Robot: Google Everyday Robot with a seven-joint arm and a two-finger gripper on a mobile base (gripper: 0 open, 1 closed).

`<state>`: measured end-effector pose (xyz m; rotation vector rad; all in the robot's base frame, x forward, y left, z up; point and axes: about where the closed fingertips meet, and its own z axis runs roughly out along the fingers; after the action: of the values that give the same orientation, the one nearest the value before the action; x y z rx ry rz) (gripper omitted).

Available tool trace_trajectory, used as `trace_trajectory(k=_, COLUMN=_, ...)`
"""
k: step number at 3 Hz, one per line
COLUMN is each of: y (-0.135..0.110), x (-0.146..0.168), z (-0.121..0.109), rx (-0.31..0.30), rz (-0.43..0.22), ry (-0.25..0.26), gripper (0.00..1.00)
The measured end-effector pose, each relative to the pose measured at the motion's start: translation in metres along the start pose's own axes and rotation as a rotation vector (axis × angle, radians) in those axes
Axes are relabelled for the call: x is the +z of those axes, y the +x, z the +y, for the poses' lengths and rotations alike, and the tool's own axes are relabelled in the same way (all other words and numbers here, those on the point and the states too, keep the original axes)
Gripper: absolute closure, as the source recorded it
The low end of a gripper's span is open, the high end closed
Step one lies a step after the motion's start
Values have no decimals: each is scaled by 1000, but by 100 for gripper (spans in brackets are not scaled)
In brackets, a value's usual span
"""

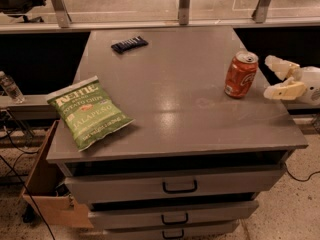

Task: Place coke can upright

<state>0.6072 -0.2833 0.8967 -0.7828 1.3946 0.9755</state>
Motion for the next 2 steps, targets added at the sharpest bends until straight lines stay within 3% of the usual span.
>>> trace_trajectory(k=2, y=-58, x=-95, z=5, rx=-158, rz=150, ry=171, gripper=0)
